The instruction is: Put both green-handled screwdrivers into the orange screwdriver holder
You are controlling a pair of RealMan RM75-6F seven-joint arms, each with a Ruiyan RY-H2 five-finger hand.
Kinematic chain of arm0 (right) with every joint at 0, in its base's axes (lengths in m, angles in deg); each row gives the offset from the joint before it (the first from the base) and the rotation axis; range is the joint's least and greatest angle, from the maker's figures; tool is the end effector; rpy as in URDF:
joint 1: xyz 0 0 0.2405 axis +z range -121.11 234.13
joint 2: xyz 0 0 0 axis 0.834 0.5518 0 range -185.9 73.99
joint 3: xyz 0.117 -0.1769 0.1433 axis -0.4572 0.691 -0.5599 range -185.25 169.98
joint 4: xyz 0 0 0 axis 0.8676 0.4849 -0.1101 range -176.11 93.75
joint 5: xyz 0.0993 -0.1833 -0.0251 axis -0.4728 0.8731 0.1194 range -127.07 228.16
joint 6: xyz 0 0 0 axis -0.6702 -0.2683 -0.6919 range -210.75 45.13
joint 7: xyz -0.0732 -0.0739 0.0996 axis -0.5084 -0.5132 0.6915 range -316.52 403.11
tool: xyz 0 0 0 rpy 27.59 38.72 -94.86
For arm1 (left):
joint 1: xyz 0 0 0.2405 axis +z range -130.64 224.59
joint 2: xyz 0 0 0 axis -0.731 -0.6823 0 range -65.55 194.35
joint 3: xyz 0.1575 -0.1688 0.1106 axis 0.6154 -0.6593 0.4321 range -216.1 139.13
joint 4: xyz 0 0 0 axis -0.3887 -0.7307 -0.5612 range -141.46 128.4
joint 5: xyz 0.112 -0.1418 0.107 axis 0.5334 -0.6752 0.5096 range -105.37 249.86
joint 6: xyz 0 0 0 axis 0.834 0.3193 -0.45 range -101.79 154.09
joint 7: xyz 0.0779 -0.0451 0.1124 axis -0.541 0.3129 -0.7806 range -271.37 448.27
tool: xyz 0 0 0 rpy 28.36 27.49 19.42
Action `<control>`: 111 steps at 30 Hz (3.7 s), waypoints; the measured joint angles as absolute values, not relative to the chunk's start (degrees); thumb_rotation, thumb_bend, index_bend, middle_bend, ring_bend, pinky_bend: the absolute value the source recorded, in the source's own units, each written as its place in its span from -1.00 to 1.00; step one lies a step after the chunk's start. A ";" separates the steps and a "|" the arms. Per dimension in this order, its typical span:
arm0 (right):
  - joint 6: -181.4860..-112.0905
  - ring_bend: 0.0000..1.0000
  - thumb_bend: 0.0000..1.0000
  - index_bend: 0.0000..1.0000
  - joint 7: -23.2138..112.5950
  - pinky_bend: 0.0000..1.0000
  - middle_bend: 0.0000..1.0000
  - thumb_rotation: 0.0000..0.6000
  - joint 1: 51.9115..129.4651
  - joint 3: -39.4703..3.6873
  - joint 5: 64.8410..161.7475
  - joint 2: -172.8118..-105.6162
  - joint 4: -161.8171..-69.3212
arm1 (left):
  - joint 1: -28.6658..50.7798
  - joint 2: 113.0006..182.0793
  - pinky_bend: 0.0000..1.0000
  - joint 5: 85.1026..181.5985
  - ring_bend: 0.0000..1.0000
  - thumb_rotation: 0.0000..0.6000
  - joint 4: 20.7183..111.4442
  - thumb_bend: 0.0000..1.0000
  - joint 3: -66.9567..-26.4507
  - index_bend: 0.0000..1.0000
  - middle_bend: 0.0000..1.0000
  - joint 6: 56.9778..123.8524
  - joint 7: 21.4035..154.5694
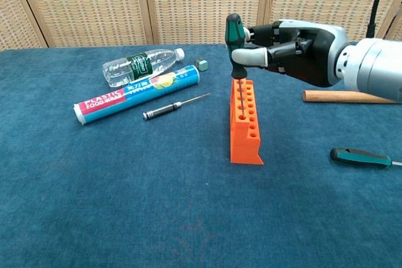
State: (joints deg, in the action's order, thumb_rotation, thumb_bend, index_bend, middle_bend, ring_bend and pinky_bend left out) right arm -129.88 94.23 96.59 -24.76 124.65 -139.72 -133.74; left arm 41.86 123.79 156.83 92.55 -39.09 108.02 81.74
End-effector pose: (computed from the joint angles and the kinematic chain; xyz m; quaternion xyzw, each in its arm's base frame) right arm -0.1073 -0.3359 0.0060 0.4488 -0.7167 0.5308 0.0553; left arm -0.3025 0.1719 0.1628 -0.6242 -0.3932 -0.3337 0.5869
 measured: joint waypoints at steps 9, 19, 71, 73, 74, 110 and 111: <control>-131.09 -1.00 0.10 0.17 102.47 -1.00 -1.00 1.00 95.75 -21.80 130.40 -142.59 -127.10 | 41.81 123.66 -1.00 156.45 -1.00 1.00 92.88 -1.00 -39.04 -1.00 -1.00 107.71 81.40; -132.96 -1.00 -0.17 0.17 108.62 -1.00 -1.00 1.00 95.69 -19.08 135.08 -144.61 -121.99 | 41.68 123.63 -1.00 156.27 -1.00 1.00 93.03 -1.00 -39.00 -1.00 -1.00 107.42 81.16; -147.46 -1.00 -0.93 -0.88 84.05 -1.00 -1.00 1.00 92.46 -15.36 138.56 -135.39 -125.24 | 42.90 121.93 -1.00 157.88 -1.00 1.00 93.51 -1.00 -38.64 -1.00 -1.00 109.92 84.19; -148.04 -1.00 -0.93 -0.87 77.28 -1.00 -1.00 1.00 90.71 -14.89 136.65 -132.64 -127.82 | 43.27 121.61 -1.00 158.60 -1.00 1.00 93.51 -1.00 -38.42 -1.00 -1.00 110.64 84.96; -148.27 -1.00 -0.93 -0.86 74.19 -1.00 -1.00 1.00 89.91 -14.62 135.73 -131.53 -128.89 | 43.44 121.48 -1.00 158.81 -1.00 1.00 93.51 -1.00 -38.32 -1.00 -1.00 110.93 85.25; -143.60 -1.00 -0.71 -0.33 24.37 -1.00 -1.00 1.00 84.76 -15.32 104.38 -144.12 -125.45 | 44.50 120.60 -1.00 161.92 -1.00 1.00 92.22 -1.00 -37.62 -1.00 -1.00 112.77 88.72; -143.49 -1.00 -0.71 -0.31 23.89 -1.00 -1.00 1.00 84.84 -15.40 103.94 -144.26 -125.44 | 44.50 120.62 -1.00 161.92 -1.00 1.00 92.23 -1.00 -37.63 -1.00 -1.00 112.77 88.66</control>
